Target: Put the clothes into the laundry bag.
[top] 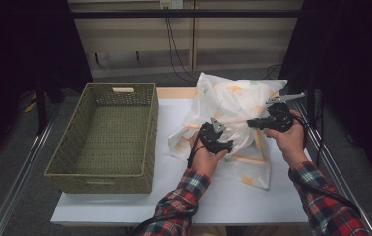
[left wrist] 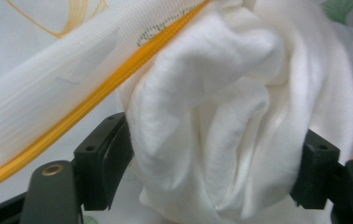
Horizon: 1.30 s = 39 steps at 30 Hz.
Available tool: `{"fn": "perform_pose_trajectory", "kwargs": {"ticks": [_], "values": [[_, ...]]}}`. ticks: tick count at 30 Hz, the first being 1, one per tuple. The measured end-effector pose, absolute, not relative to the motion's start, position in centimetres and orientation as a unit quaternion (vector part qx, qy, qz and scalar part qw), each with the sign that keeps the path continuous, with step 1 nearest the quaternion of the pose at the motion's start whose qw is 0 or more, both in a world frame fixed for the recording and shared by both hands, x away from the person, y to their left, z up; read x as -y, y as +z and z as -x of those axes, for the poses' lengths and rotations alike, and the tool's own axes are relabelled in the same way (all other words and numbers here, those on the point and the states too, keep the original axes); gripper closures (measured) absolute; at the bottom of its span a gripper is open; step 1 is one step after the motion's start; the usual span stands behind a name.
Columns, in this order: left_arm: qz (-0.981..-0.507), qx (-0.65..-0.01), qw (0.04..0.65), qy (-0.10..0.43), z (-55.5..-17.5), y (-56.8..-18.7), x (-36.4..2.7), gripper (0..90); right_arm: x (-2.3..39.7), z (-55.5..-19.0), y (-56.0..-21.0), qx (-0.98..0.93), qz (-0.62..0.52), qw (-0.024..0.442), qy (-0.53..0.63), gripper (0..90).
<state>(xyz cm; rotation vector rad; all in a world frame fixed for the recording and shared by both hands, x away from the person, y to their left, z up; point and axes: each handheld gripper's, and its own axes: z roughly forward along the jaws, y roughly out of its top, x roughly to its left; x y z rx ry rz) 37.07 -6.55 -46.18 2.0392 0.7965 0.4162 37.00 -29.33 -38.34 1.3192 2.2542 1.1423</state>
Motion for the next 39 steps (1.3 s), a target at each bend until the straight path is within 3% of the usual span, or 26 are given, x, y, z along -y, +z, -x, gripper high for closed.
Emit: {"fn": "perform_pose_trajectory", "kwargs": {"ticks": [4,12,16,18,24,29,34,39], "values": [[-0.825,-0.312,0.439,0.171,-36.1,-45.7,6.1,20.9,29.4,-37.1,-38.1,-0.781,-0.460,0.148,0.395,88.7],[-0.824,-0.281,0.455,0.185,-34.3,-44.3,5.9,22.3,29.4,-37.3,-37.1,-0.777,-0.466,0.157,0.394,88.7],[-0.828,-0.263,0.460,0.183,-33.9,-44.4,6.5,25.4,29.3,-37.3,-36.7,-0.776,-0.464,0.160,0.396,88.7],[-0.830,-0.255,0.466,0.169,-34.0,-44.9,7.0,34.5,29.2,-37.3,-36.7,-0.778,-0.463,0.160,0.394,88.7],[-0.842,-0.251,0.444,0.177,-34.9,-46.7,8.7,35.1,29.2,-37.1,-36.8,-0.777,-0.464,0.156,0.395,88.7],[-0.858,-0.231,0.418,0.191,-35.6,-47.5,9.6,46.1,29.5,-36.9,-36.9,-0.777,-0.465,0.153,0.396,88.7],[-0.862,-0.232,0.405,0.199,-36.3,-47.5,9.6,73.7,29.8,-36.7,-37.0,-0.775,-0.465,0.151,0.400,88.7],[-0.853,-0.255,0.405,0.208,-37.5,-47.0,8.9,79.9,29.8,-36.6,-37.1,-0.775,-0.465,0.148,0.401,88.7]]}}
